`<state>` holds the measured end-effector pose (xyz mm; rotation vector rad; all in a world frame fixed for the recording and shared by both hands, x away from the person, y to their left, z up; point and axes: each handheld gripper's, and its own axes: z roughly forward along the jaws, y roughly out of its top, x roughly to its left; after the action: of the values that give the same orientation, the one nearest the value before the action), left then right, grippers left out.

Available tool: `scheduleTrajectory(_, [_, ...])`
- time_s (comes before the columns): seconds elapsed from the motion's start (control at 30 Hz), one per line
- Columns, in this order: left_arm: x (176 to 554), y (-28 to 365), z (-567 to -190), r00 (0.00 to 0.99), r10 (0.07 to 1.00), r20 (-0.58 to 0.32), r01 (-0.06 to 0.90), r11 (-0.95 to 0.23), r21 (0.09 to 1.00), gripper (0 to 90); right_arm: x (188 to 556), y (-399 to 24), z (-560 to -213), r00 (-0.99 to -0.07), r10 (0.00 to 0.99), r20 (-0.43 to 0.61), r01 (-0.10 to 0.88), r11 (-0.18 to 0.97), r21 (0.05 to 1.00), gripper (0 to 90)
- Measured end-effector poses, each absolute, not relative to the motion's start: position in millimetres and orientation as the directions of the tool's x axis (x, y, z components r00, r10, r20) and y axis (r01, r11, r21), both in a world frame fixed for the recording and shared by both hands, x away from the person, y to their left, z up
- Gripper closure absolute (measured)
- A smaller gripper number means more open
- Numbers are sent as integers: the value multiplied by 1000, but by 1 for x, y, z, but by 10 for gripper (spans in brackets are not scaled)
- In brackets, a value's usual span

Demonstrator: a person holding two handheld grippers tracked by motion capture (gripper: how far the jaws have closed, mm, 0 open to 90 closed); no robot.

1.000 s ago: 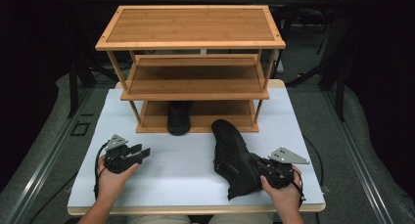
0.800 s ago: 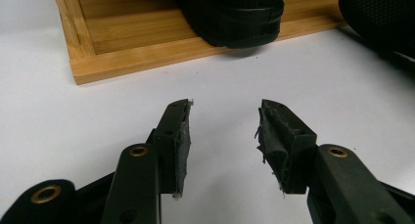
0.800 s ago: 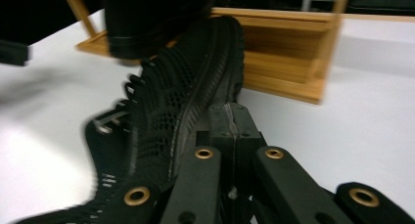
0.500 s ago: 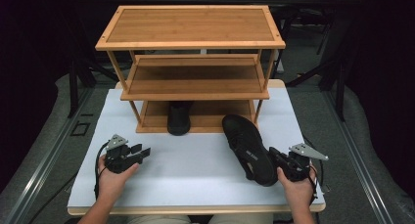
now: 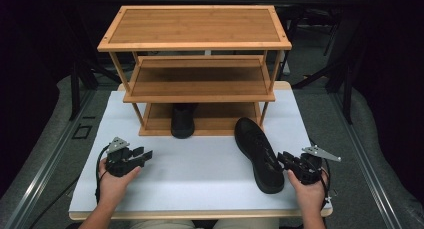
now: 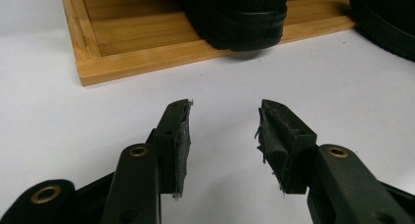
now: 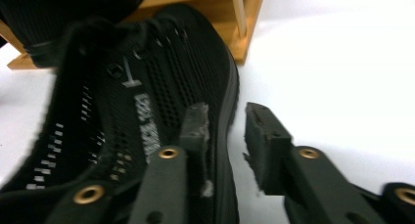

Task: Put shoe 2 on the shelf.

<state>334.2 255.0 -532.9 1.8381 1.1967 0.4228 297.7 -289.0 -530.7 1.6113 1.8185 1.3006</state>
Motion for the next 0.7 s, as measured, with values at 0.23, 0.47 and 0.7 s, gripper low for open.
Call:
scheduleTrajectory(0.23, [333,253,-533,481,860,-172,558,-148,817,548,282,-284,-505,-281,945,168,441,-28,897,550])
scheduleTrajectory(0.47, [333,252,-533,487,856,-173,558,-153,816,547,263,-273,-488,-348,914,207,472,-19,881,436])
scheduleTrajectory(0.7, [333,252,-534,482,859,-174,560,-149,815,547,256,-257,-491,-399,900,173,485,47,873,318])
